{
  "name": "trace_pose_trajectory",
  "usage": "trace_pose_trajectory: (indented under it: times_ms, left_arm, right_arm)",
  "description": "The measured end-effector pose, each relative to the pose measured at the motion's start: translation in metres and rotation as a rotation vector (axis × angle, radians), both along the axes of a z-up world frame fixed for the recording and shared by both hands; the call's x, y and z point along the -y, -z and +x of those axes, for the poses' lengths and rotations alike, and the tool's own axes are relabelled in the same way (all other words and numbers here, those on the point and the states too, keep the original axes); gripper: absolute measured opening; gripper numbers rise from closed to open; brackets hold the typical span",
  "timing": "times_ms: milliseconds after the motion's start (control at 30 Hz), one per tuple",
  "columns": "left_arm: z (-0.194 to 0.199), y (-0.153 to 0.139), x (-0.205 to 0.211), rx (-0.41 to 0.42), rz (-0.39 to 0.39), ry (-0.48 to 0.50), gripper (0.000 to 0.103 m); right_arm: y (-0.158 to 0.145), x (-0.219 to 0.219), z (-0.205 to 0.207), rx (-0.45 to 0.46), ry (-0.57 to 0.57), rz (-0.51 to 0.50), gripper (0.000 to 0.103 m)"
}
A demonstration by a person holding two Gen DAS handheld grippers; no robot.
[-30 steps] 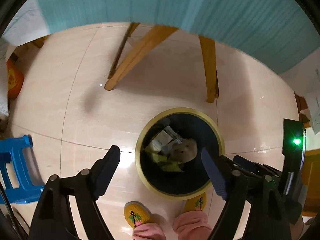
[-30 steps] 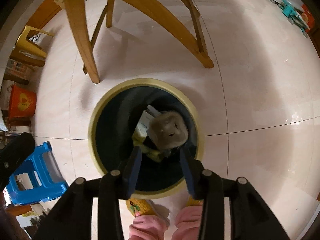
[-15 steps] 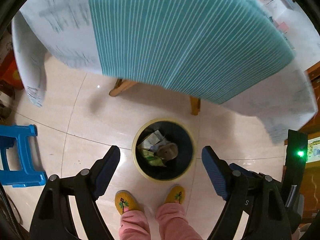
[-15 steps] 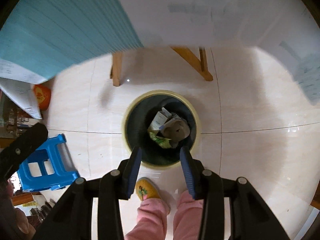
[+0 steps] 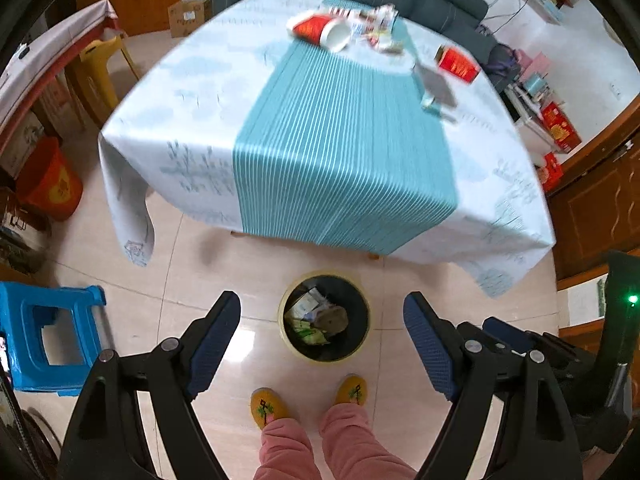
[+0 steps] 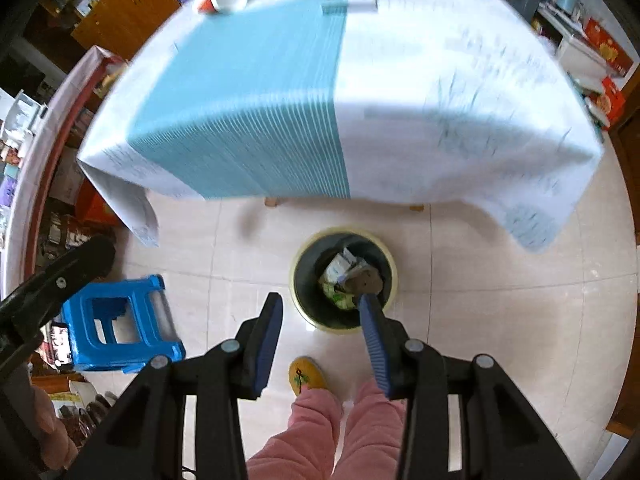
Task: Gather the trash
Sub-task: 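Raise both tools and move back toward the table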
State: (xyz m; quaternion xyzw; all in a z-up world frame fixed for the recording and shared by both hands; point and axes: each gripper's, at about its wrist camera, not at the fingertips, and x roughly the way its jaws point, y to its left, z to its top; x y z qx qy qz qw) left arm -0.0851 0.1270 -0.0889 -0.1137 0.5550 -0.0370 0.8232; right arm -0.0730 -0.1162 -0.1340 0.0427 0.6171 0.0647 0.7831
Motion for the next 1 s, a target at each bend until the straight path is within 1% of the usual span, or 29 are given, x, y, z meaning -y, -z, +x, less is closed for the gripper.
trace_pose_trajectory:
  times_ms: [67, 100, 233, 467, 567, 667, 767, 867, 1000]
  left_arm:
    - [0.001, -0.024, -0.004, 0.029, 0.0, 0.008, 0.082]
    - [0.0, -0.03, -0.003, 0.037, 0.005, 0.011, 0.082]
    - [0.005, -0.069, 0.0, 0.094, 0.025, 0.035, 0.082]
    - [0.019, -0.115, 0.01, 0.182, 0.03, 0.083, 0.082]
    - [0.027, -0.13, 0.013, 0.211, 0.022, 0.1, 0.082]
    - [0.041, -0.137, 0.014, 0.232, 0.011, 0.114, 0.082]
    - [0.056, -0.141, 0.015, 0.237, -0.009, 0.128, 0.082]
    - [0.07, -0.14, 0.017, 0.233, -0.012, 0.139, 0.082]
    - [0.097, -0.134, 0.022, 0.214, -0.004, 0.12, 0.082]
  right_arm:
    - [-0.02, -0.001, 0.0, 0.03, 0.012, 0.002, 0.04]
    - [-0.03, -0.001, 0.0, 0.045, 0.019, 0.006, 0.04]
    - [-0.07, 0.002, 0.0, 0.107, 0.059, 0.017, 0.041]
    - [-0.116, 0.017, 0.0, 0.215, 0.128, 0.01, 0.04]
    - [-0.133, 0.025, 0.004, 0.256, 0.153, 0.001, 0.04]
    - [-0.146, 0.032, 0.009, 0.293, 0.177, -0.007, 0.04]
    - [-0.16, 0.039, 0.016, 0.342, 0.205, -0.009, 0.04]
    - [-0.173, 0.045, 0.026, 0.397, 0.221, -0.009, 0.04]
    - [-0.18, 0.056, 0.049, 0.425, 0.214, 0.003, 0.04]
